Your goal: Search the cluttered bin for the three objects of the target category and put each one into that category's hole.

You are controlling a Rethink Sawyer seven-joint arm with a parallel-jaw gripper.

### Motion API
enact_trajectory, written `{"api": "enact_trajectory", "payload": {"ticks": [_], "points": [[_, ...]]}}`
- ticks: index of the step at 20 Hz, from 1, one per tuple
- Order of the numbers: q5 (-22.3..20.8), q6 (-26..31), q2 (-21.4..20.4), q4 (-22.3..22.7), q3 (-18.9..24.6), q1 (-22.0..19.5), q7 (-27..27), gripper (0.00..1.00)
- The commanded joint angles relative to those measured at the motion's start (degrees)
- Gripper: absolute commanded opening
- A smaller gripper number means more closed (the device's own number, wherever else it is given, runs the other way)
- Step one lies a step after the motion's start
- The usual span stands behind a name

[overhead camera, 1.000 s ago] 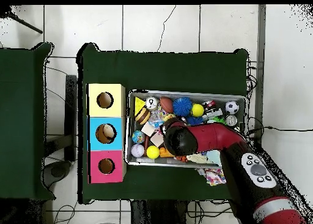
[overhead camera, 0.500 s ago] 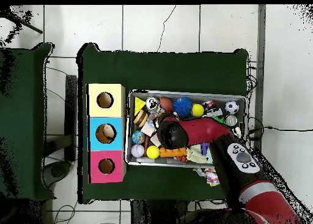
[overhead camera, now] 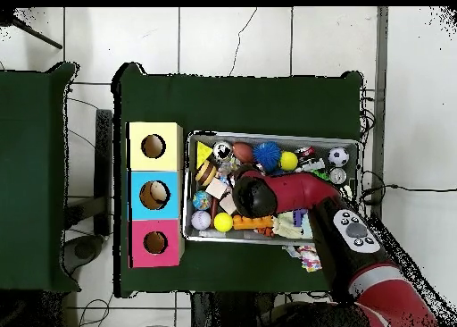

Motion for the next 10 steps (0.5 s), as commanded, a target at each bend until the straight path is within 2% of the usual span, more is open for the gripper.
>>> {"api": "enact_trajectory", "payload": {"ticks": [1, 10], "points": [[-4.6, 0.8, 2.9, 1.7, -5.4, -0.2, 3.4, 1.00], [-5.4, -1.0, 2.9, 2.3, -10.0, 2.2, 5.0, 1.00]]}}
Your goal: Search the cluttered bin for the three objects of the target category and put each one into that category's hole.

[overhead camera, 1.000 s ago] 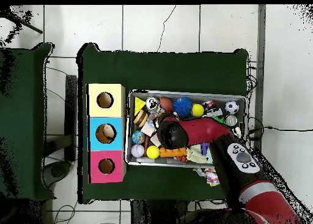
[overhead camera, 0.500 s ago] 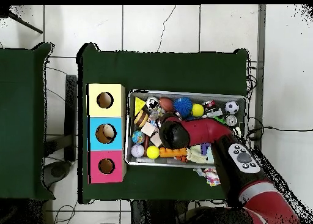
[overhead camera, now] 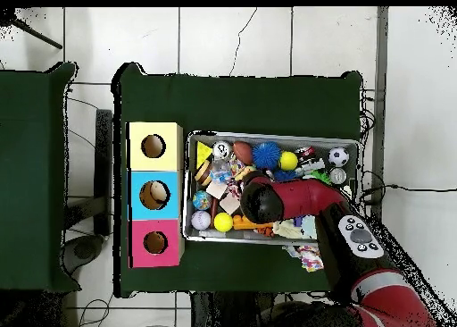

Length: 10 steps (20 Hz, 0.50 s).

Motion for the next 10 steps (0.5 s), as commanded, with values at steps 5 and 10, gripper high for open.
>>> {"api": "enact_trajectory", "payload": {"ticks": [5, 10], "points": [[-4.6, -2.7, 3.3, 2.8, -5.5, 1.3, 5.2, 1.00], [-3.5, -4.8, 4.1, 2.8, -4.9, 1.8, 6.1, 1.00]]}}
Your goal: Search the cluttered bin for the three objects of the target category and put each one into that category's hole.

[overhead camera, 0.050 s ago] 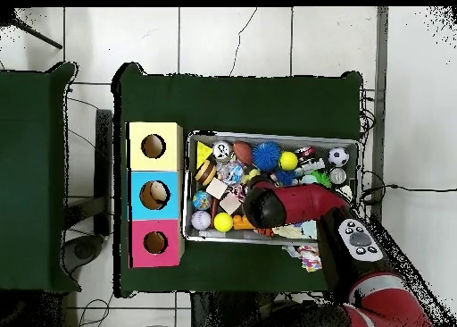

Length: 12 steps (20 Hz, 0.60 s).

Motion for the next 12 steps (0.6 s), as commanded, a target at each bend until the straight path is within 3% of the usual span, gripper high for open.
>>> {"api": "enact_trajectory", "payload": {"ticks": [1, 12], "points": [[-2.8, -2.7, 3.9, 2.7, -1.7, 0.4, 6.4, 1.00], [3.7, 1.7, 0.6, 3.5, 5.6, -0.3, 5.9, 1.00]]}}
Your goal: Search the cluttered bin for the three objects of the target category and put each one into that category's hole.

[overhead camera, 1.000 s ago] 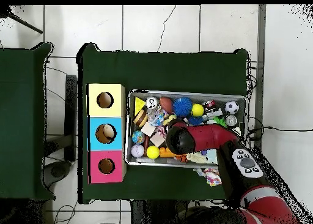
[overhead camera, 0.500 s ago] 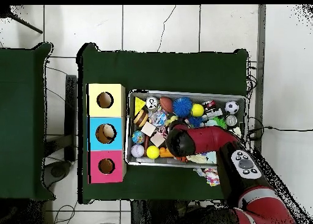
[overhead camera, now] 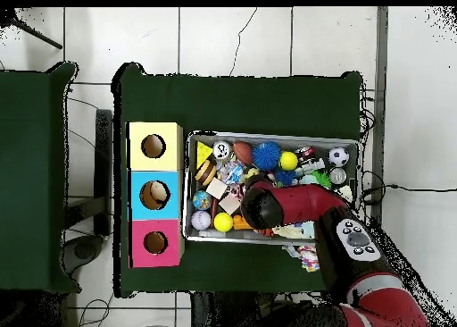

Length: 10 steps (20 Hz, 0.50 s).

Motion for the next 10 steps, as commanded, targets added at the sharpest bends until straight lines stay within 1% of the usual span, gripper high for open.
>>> {"api": "enact_trajectory", "payload": {"ticks": [1, 6, 8, 10], "points": [[2.8, 2.5, 1.0, 2.9, 5.2, -0.4, 6.0, 1.00], [2.7, 2.2, 1.1, 2.9, 4.3, 0.3, 6.0, 1.00], [2.8, 0.0, 1.1, 3.5, 5.0, -0.3, 7.0, 1.00], [2.8, -0.7, 1.2, 3.8, 5.1, -0.6, 7.2, 1.00]]}}
